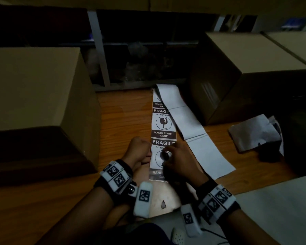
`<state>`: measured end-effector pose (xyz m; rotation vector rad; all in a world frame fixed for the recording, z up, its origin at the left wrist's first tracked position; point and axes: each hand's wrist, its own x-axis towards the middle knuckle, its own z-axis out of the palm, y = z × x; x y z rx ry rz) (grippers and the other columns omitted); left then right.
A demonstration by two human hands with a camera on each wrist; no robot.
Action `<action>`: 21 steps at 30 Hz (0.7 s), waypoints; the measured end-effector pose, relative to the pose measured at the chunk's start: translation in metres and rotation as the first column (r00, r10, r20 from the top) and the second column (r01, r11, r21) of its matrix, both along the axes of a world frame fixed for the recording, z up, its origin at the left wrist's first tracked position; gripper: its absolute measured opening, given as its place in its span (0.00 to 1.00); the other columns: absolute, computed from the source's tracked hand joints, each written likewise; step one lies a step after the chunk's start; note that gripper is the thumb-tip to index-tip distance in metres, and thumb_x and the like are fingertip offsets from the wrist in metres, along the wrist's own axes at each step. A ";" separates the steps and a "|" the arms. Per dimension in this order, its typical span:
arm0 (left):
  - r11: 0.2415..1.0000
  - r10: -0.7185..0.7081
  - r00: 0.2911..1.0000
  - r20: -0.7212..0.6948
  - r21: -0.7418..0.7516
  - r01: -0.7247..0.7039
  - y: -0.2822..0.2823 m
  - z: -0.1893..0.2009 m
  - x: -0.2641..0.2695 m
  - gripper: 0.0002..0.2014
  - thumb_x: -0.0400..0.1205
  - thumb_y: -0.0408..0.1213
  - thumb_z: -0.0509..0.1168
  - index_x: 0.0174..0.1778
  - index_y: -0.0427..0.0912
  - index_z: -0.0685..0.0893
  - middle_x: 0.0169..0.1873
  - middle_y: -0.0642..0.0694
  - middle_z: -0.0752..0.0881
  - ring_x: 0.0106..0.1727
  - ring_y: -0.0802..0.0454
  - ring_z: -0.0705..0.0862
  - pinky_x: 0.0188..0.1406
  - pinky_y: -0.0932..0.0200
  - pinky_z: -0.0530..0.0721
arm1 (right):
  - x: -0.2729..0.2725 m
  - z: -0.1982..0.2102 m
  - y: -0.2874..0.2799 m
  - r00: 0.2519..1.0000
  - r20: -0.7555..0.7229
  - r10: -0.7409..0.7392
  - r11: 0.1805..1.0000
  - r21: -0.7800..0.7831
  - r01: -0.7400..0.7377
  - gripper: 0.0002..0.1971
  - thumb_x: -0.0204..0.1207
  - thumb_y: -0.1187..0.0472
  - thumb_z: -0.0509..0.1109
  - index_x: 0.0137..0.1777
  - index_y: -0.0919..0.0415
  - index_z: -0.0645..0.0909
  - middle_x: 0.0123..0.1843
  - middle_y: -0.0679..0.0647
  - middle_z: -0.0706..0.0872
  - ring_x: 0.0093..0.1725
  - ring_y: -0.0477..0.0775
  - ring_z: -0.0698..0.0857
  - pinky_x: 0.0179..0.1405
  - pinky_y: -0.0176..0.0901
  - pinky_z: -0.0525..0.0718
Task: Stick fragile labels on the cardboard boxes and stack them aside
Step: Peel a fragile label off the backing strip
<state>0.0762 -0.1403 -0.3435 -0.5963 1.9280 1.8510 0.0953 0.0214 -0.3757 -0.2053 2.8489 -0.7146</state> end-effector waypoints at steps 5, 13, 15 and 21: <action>0.999 -0.023 0.999 0.035 0.025 0.022 -0.008 -0.006 -0.010 0.13 0.80 0.23 0.59 0.33 0.37 0.84 0.22 0.46 0.86 0.21 0.55 0.78 0.23 0.62 0.67 | -0.001 0.004 0.001 1.000 0.019 0.013 1.000 0.000 -0.013 0.16 0.61 0.55 0.81 0.50 0.50 0.86 0.61 0.55 0.82 0.61 0.56 0.80 0.57 0.48 0.83; 0.995 -0.089 0.996 -0.003 -0.044 0.089 -0.011 -0.017 -0.027 0.08 0.82 0.28 0.65 0.37 0.38 0.85 0.31 0.41 0.85 0.16 0.56 0.74 0.18 0.65 0.66 | -0.017 0.036 0.001 0.990 0.079 0.119 0.992 -0.041 -0.116 0.04 0.72 0.58 0.76 0.46 0.52 0.91 0.49 0.51 0.90 0.48 0.51 0.87 0.44 0.41 0.82; 0.993 -0.104 0.995 0.005 -0.056 0.104 -0.012 -0.018 -0.029 0.08 0.82 0.26 0.66 0.38 0.39 0.85 0.32 0.41 0.85 0.16 0.57 0.73 0.19 0.64 0.68 | -0.029 0.038 0.000 0.995 0.038 0.097 0.995 -0.039 -0.095 0.06 0.75 0.59 0.76 0.50 0.55 0.91 0.51 0.52 0.89 0.49 0.52 0.87 0.42 0.38 0.76; 0.998 -0.056 0.998 0.020 0.006 0.056 -0.013 -0.023 -0.032 0.05 0.79 0.24 0.68 0.48 0.36 0.87 0.32 0.43 0.87 0.17 0.59 0.73 0.14 0.67 0.67 | -0.069 0.029 -0.014 0.985 -0.007 0.175 0.984 -0.039 -0.175 0.07 0.74 0.64 0.72 0.48 0.63 0.89 0.47 0.60 0.88 0.47 0.60 0.86 0.46 0.51 0.82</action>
